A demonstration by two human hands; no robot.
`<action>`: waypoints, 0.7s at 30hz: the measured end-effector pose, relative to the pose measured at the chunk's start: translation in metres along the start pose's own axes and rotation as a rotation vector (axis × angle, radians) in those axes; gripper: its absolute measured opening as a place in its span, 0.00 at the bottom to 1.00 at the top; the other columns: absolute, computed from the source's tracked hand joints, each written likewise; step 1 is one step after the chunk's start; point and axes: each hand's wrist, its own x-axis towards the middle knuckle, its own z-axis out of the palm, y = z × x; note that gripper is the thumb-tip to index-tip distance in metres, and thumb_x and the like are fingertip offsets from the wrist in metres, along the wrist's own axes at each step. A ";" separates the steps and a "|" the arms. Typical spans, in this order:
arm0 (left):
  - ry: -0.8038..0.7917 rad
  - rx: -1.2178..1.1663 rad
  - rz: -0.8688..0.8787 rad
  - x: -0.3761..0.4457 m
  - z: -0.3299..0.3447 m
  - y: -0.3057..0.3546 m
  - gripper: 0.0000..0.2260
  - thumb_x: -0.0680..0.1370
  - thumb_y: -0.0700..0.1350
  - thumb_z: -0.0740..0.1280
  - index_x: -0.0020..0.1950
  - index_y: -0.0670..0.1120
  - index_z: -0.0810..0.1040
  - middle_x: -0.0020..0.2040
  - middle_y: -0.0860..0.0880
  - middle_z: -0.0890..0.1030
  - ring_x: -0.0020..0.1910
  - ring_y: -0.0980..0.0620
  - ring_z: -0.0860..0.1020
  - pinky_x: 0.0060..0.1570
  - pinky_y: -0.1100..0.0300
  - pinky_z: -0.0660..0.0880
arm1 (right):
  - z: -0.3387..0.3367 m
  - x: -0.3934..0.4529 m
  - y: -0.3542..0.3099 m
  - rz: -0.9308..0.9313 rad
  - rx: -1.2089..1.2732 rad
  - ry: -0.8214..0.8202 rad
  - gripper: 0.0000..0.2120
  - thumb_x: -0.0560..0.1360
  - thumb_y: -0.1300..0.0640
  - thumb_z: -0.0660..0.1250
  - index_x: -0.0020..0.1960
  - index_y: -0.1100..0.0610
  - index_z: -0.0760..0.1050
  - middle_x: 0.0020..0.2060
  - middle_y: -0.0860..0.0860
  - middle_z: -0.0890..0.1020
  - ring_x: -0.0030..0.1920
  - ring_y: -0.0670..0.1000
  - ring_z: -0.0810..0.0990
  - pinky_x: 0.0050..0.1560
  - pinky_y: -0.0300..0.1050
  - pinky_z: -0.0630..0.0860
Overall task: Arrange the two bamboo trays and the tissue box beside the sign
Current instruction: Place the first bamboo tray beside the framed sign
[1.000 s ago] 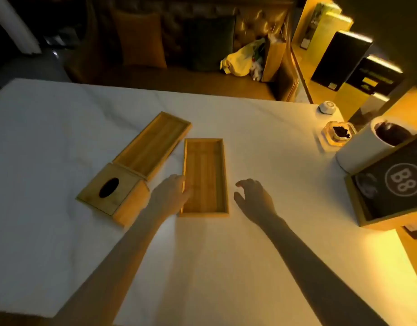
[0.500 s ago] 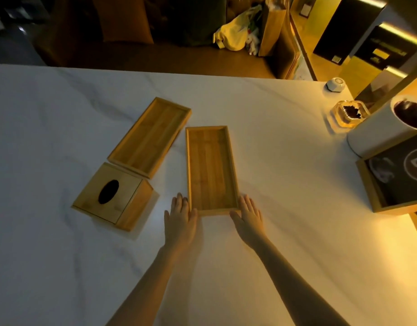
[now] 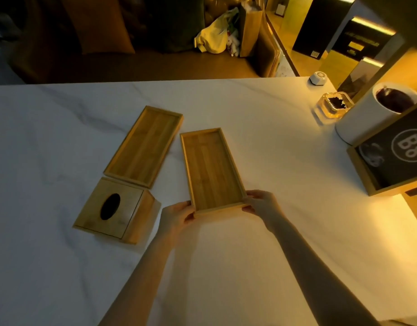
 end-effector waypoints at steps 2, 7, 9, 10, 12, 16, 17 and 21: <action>-0.046 -0.067 -0.027 -0.004 -0.001 0.006 0.08 0.73 0.35 0.64 0.52 0.37 0.78 0.41 0.43 0.81 0.41 0.48 0.79 0.39 0.64 0.79 | -0.006 -0.006 -0.006 0.066 0.096 -0.117 0.15 0.73 0.65 0.66 0.58 0.68 0.72 0.49 0.60 0.79 0.49 0.56 0.80 0.43 0.43 0.82; -0.111 -0.083 -0.065 -0.007 -0.002 0.018 0.15 0.74 0.36 0.64 0.59 0.31 0.72 0.47 0.41 0.80 0.46 0.47 0.79 0.42 0.62 0.80 | -0.015 -0.015 -0.010 0.059 0.201 -0.217 0.15 0.74 0.64 0.65 0.59 0.68 0.71 0.49 0.61 0.79 0.50 0.56 0.81 0.43 0.40 0.82; -0.106 -0.087 -0.048 -0.012 0.002 0.021 0.16 0.73 0.36 0.64 0.59 0.30 0.72 0.49 0.39 0.80 0.46 0.46 0.79 0.43 0.61 0.80 | -0.020 -0.018 -0.011 0.038 0.222 -0.211 0.15 0.74 0.64 0.65 0.59 0.68 0.71 0.50 0.61 0.79 0.50 0.56 0.81 0.43 0.41 0.82; -0.113 -0.085 -0.038 -0.014 0.004 0.022 0.16 0.73 0.36 0.64 0.59 0.30 0.72 0.50 0.38 0.80 0.47 0.45 0.79 0.44 0.60 0.80 | -0.024 -0.020 -0.011 0.029 0.222 -0.207 0.15 0.74 0.64 0.65 0.59 0.67 0.71 0.51 0.61 0.79 0.50 0.56 0.81 0.44 0.42 0.82; -0.138 -0.087 -0.013 -0.020 0.014 0.024 0.15 0.74 0.35 0.63 0.59 0.31 0.72 0.50 0.39 0.80 0.48 0.45 0.79 0.44 0.60 0.80 | -0.035 -0.024 -0.011 0.000 0.218 -0.200 0.14 0.74 0.64 0.65 0.59 0.66 0.71 0.52 0.61 0.78 0.51 0.56 0.81 0.45 0.43 0.81; -0.181 -0.049 0.064 -0.031 0.044 0.031 0.15 0.75 0.35 0.62 0.60 0.33 0.72 0.50 0.43 0.80 0.49 0.47 0.80 0.41 0.63 0.81 | -0.066 -0.029 -0.011 -0.055 0.237 -0.175 0.13 0.74 0.63 0.65 0.58 0.65 0.73 0.52 0.60 0.79 0.52 0.56 0.81 0.46 0.43 0.82; -0.190 -0.032 0.084 -0.033 0.053 0.033 0.15 0.75 0.35 0.62 0.60 0.33 0.72 0.50 0.44 0.80 0.49 0.47 0.80 0.41 0.63 0.81 | -0.075 -0.031 -0.011 -0.071 0.237 -0.158 0.12 0.74 0.63 0.65 0.57 0.65 0.73 0.52 0.59 0.79 0.52 0.55 0.81 0.46 0.43 0.81; -0.200 0.033 0.151 -0.039 0.098 0.038 0.14 0.75 0.36 0.62 0.60 0.34 0.73 0.52 0.43 0.80 0.48 0.49 0.80 0.40 0.65 0.80 | -0.117 -0.034 -0.015 -0.139 0.225 -0.101 0.11 0.74 0.62 0.65 0.55 0.64 0.75 0.49 0.56 0.80 0.51 0.54 0.82 0.46 0.43 0.81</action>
